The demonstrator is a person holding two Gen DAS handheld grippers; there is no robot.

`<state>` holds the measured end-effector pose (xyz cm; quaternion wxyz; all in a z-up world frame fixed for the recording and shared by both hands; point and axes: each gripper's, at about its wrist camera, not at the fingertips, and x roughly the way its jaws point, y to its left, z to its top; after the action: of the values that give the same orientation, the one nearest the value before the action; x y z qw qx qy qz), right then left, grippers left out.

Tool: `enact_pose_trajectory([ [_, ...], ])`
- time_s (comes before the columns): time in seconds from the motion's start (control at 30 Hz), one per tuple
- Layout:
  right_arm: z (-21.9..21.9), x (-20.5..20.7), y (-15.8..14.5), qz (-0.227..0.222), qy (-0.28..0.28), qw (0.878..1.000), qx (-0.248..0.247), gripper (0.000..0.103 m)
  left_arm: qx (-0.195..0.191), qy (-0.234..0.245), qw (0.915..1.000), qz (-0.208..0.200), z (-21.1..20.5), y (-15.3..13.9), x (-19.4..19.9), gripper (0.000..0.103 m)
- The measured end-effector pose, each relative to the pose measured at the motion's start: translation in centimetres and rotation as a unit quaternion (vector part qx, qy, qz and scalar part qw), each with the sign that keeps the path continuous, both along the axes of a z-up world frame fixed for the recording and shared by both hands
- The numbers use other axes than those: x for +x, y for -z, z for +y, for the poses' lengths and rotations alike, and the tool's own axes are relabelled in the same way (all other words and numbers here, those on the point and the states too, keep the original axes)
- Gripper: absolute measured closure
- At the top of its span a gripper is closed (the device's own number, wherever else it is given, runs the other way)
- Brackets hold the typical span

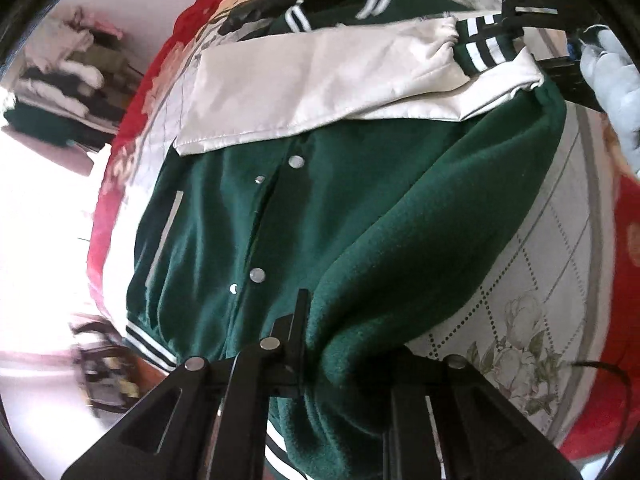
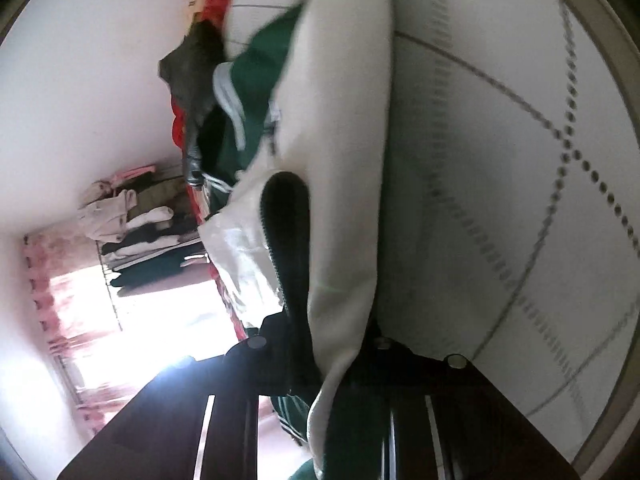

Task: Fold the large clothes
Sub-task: 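Grasp the green side edge with both grippers and fold it over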

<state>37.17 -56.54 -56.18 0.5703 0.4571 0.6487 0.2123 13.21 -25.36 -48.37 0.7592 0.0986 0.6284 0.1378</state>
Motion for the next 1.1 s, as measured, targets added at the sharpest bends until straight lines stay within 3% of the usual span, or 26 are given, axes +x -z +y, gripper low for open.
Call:
enact_pose_trajectory([
  [0.17,5.1,1.0,-8.4,-0.020,0.000,0.999,-0.039,0.085,-0.078,0.004,0.9967,-0.022,6.7,-3.5,-0.8,0.093],
  [0.3,14.2,2.5,-14.7,-0.046,-0.037,0.992,-0.112,0.085,-0.130,-0.023,0.9908,-0.029,13.7,-5.5,-1.2,0.093],
  [0.4,22.7,3.7,-17.0,-0.058,-0.081,0.981,-0.167,0.085,-0.160,-0.063,0.9845,-0.034,19.6,-5.6,-1.2,0.093],
  [0.53,34.4,5.0,-16.3,-0.063,-0.147,0.961,-0.228,0.085,-0.192,-0.128,0.9724,-0.034,28.0,-3.3,-1.0,0.093],
  [0.67,44.9,5.7,-11.3,-0.048,-0.208,0.930,-0.299,0.083,-0.217,-0.185,0.9584,-0.014,34.8,1.3,-1.1,0.086],
  [0.7,46.8,6.1,-10.0,-0.039,-0.217,0.925,-0.310,0.082,-0.227,-0.192,0.9548,-0.002,36.1,2.6,-1.1,0.081],
  [0.73,48.2,6.3,-8.6,-0.031,-0.232,0.918,-0.321,0.080,-0.234,-0.199,0.9514,0.016,37.7,4.7,-1.1,0.078],
  [0.77,49.4,6.4,-7.0,-0.019,-0.237,0.912,-0.335,0.069,-0.239,-0.207,0.9484,0.021,38.8,5.8,-1.3,0.073],
  [0.83,50.3,6.5,-5.7,0.002,-0.233,0.918,-0.322,0.049,-0.255,-0.232,0.9382,0.037,41.5,7.9,-2.1,0.057],
  [0.87,50.4,6.4,-5.4,0.011,-0.230,0.925,-0.303,0.044,-0.256,-0.241,0.9352,0.042,42.4,8.3,-2.5,0.047],
  [1.0,49.3,6.3,-6.9,0.020,-0.231,0.946,-0.227,0.043,-0.269,-0.273,0.9225,0.042,45.7,8.4,-5.2,0.015],
  [1.1,45.1,5.3,-8.9,0.010,-0.219,0.954,-0.203,0.036,-0.292,-0.291,0.9102,0.039,46.7,8.0,-7.0,0.009],
])
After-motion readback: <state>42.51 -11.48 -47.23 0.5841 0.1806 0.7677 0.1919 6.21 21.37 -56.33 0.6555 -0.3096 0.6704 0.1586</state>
